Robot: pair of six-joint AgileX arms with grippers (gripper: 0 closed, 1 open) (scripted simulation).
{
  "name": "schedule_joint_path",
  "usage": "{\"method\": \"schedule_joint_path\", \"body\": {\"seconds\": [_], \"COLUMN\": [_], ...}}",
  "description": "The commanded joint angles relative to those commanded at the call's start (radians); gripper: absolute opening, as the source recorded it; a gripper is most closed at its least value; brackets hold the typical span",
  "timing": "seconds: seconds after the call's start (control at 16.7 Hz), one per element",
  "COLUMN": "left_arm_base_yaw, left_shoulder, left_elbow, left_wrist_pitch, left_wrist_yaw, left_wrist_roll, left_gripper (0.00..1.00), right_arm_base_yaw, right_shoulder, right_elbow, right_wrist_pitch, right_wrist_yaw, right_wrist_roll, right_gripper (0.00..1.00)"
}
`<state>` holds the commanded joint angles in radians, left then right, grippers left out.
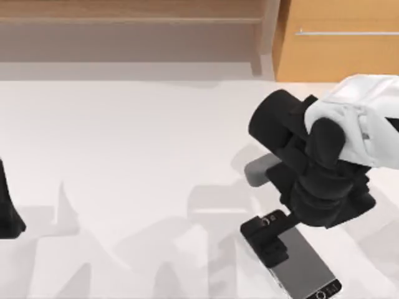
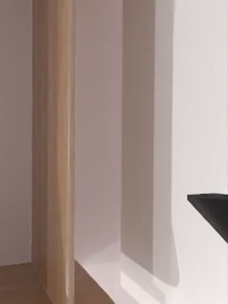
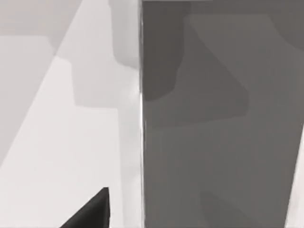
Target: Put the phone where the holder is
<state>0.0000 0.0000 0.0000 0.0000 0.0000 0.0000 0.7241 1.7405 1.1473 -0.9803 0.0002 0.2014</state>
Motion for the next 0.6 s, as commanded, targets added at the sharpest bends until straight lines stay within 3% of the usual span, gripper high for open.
{"method": "schedule_joint_path", "body": {"seconds": [0.36, 0.6], "left_arm_base_yaw": [0.0, 0.0], "left_shoulder": [0.0, 0.0], "left_elbow": [0.0, 0.0], "left_wrist_pitch": [0.0, 0.0], "left_wrist_yaw": [0.0, 0.0], "left_wrist_roll": [0.0, 0.0], "left_gripper": [1.0, 1.0], "right_arm_base_yaw": [0.004, 0.005], "right_shoulder": [0.107, 0.141], "right_elbow": [-0.119, -0.156], "right_wrist_pitch": [0.241, 0.3], "right_wrist_yaw": [0.0, 0.001], "right_wrist_roll": [0.004, 0.006], "right_gripper": [1.0, 1.0]}}
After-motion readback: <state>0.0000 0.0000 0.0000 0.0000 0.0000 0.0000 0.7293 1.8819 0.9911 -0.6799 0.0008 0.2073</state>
